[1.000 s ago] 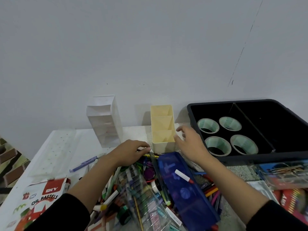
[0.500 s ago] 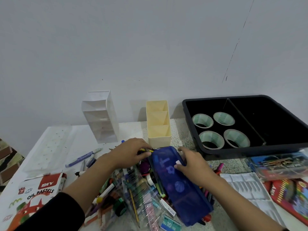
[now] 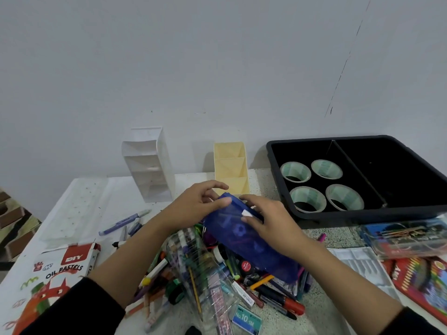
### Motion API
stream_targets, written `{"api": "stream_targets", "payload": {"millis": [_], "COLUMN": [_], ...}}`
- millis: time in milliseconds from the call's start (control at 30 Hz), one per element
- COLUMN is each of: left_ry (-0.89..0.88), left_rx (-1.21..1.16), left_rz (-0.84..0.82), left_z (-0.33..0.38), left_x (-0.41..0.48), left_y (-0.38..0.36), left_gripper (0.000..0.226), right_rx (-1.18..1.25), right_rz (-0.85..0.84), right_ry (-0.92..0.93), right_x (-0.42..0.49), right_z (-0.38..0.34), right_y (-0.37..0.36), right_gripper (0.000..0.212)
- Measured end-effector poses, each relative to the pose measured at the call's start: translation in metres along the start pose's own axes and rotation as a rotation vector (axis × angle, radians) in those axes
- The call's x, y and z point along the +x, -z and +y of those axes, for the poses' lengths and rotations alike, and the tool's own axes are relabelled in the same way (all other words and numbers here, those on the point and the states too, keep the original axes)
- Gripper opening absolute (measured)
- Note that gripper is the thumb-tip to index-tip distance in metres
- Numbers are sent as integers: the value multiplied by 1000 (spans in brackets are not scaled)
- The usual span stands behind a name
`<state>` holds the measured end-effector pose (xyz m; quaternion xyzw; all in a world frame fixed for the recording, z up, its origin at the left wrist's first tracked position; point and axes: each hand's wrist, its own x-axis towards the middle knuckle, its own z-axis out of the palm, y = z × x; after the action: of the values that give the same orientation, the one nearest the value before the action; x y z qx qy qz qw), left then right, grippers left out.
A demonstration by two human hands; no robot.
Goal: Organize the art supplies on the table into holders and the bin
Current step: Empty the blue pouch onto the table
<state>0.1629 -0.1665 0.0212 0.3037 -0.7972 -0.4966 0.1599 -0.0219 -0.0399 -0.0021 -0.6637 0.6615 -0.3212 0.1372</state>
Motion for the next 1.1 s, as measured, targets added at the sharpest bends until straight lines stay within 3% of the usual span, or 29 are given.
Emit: {"api": "stream_targets", "payload": {"millis": [133,333,533,700,933,1100], "left_ry": [64,144,223,139,-19,-57], "left_rx": [-9,-193,-364,-265,-171,-125], "left_rz": [103,192,283,323,467,421], "left_z": [-9,-13,-13,-7,2,-4], "left_x": [-2,-19,-31,-40,-59,-78], "left_y": [3,25,42,51,70,89], "left_gripper": [16,23,29,38,39,22], "right_rx": [-64,-86,-137,110,130,62], "right_rz": [8,-20,-81,-222,53,174], "right_ry": [-10,-130,-179,-105,30,186], "right_x": [-4,-7,1,12,28,41], "right_z": [15,30,29,-3,-21,-36], "right_y": [-8,-11,-11,-8,-16,-13], "right_gripper": [29,37,19,27,11,10]}}
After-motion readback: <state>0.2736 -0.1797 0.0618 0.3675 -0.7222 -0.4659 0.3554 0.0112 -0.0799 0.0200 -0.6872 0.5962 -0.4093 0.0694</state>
